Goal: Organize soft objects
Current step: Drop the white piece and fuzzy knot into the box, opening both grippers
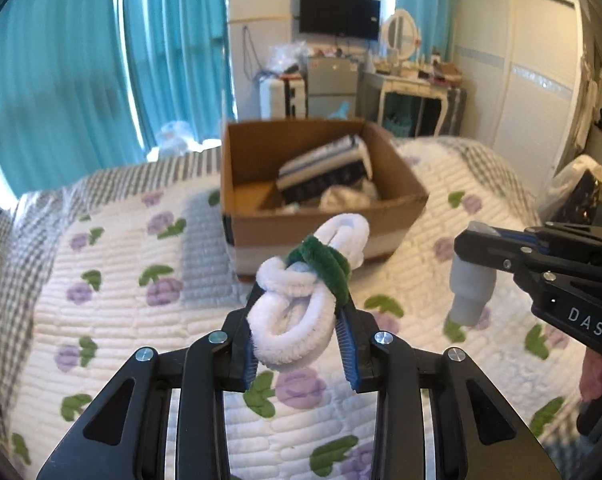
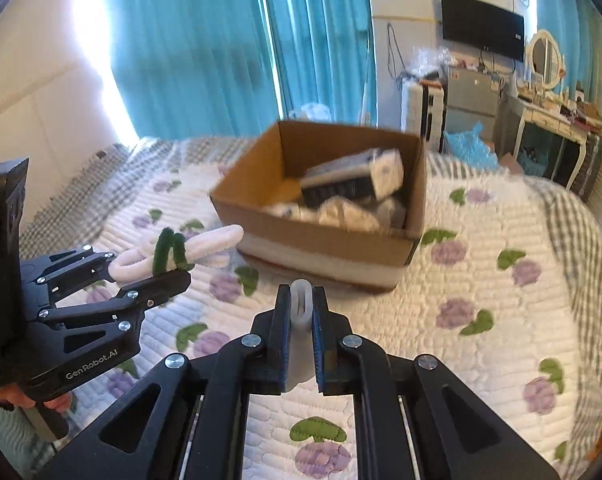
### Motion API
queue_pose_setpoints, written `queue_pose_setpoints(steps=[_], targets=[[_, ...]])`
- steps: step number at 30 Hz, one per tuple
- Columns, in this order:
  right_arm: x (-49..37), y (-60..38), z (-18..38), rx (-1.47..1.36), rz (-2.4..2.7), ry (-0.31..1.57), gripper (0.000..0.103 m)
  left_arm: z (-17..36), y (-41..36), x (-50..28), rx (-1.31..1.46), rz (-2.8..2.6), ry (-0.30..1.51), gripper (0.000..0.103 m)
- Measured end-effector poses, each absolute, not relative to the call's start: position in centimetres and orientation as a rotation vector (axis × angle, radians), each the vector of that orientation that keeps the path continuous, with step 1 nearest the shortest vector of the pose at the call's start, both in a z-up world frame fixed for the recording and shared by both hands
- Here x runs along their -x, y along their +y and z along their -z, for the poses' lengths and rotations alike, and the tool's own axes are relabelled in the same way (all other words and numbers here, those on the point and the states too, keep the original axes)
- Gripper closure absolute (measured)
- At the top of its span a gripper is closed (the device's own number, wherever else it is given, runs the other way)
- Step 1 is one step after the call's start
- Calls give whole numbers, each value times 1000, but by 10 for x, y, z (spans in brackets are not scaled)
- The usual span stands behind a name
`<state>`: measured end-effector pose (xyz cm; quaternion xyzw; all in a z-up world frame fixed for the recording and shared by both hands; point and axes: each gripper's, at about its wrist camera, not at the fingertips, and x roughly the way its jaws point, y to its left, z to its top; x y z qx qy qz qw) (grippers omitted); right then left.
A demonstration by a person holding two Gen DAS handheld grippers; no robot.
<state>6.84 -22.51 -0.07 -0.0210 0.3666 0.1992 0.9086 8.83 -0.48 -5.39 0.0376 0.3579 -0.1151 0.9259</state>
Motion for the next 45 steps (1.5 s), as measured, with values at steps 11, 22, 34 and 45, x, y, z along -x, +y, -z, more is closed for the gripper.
queue_pose_setpoints(steps=[11, 22, 34, 45], targets=[[-100, -224, -59, 109, -438, 653, 94, 11, -8, -133, -41, 178, 683, 71], [-184, -223, -41, 99, -473, 671, 94, 37, -18, -220, -49, 157, 711, 65], [-225, -203, -17, 109, -527, 702, 92, 45, -8, -236, -89, 75, 646, 24], [-215, -211, -39, 22, -428, 678, 43, 18, 15, -206, -99, 50, 599, 24]])
